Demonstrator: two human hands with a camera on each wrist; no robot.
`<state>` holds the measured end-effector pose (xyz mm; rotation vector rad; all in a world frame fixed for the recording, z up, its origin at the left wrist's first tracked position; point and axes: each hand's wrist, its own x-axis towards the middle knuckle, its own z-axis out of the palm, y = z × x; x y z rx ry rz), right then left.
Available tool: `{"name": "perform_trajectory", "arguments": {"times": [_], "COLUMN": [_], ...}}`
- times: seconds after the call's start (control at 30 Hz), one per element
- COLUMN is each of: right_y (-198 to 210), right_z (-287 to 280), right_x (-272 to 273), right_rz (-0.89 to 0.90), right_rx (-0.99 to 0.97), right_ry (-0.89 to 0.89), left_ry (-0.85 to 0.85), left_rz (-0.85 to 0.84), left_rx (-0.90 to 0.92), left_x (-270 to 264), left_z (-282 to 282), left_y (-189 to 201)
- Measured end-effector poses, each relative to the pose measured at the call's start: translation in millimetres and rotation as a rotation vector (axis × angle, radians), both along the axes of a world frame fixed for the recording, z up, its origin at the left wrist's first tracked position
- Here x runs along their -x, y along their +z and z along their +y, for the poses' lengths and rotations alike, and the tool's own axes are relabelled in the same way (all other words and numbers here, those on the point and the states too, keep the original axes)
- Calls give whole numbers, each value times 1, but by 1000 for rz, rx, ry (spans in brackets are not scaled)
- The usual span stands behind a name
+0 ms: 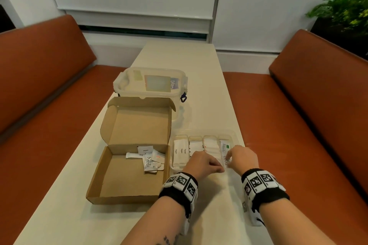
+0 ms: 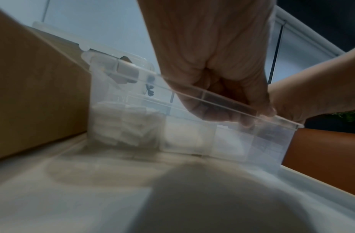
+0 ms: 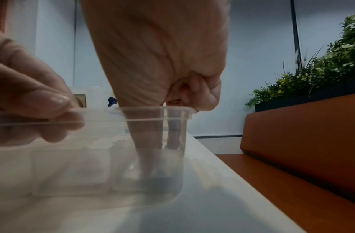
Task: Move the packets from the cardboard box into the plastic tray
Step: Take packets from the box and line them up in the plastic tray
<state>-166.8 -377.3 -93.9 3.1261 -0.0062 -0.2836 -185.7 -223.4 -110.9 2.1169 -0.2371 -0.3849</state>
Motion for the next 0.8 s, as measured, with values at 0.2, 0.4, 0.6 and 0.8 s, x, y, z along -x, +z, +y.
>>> {"name": "perform_trajectory", "arguments": {"times": [0.2,0.4,0.6,0.8], "right_y": [4,25,24,7], "right_z": [5,63,161,225], "right_x": [5,13,30,20], "right_rz": [-65,-275,-131,66], "right_rx": [-52,-349,-499,-393], "right_ry": [-37,13,225,181], "left_ry": [32,505,831,961], "left_rz": [-70,-254,-305,-254], "left_rx": [35,252,149,-14], "left_x": [7,8,13,15], "left_z": [1,43,121,178], "left_y": [4,26,29,10]}}
